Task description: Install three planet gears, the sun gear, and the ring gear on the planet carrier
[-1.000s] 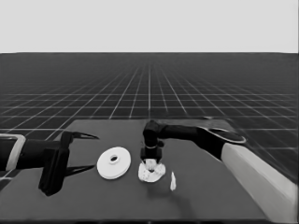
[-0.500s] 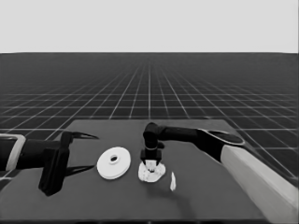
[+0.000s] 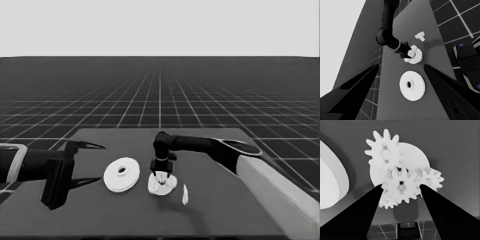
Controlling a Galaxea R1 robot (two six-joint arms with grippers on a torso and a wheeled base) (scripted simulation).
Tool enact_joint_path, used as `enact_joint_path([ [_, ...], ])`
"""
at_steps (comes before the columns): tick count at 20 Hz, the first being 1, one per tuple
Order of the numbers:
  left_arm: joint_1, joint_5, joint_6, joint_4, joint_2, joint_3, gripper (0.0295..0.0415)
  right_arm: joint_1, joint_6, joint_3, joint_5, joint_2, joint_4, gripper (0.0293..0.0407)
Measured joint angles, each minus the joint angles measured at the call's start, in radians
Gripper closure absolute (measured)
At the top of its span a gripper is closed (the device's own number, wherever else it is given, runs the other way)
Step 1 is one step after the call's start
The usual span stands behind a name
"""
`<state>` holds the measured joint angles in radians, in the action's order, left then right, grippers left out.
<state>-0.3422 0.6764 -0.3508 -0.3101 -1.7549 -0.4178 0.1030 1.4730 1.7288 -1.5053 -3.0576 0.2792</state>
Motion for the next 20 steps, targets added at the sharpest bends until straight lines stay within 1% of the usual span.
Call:
enact_joint_path([
  [20,0.000,0.000,0.000,0.000,0.000,0.000,0.0326,0.001,0.209,0.000,0.000,0.000,0.000,0.0391],
])
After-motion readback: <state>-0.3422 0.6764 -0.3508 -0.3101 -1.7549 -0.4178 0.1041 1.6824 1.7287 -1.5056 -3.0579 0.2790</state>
